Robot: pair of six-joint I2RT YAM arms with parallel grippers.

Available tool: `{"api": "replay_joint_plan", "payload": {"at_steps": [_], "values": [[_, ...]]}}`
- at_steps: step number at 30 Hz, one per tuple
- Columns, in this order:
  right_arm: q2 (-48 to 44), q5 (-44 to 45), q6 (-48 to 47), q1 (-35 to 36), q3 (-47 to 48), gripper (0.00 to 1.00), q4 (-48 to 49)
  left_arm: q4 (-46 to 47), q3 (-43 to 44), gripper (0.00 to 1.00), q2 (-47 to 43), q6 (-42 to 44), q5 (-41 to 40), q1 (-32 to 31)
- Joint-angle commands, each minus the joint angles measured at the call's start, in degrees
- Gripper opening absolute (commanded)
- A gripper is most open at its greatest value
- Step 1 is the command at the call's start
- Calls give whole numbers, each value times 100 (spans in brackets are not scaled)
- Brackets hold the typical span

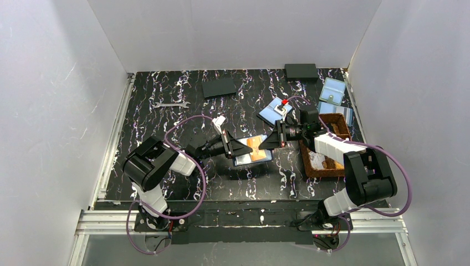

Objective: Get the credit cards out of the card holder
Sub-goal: Remove the credit card from the card holder.

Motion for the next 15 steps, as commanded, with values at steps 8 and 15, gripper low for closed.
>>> {"api": "replay_joint_plan", "payload": {"at_steps": [8,15], "values": [[-77,-62,-62,-72,-39,20,128,283,-153,0,-491,168,195,149],[-90,-111,-66,-120,-71,15,140,279,-345,0,-618,269,312,317]]}}
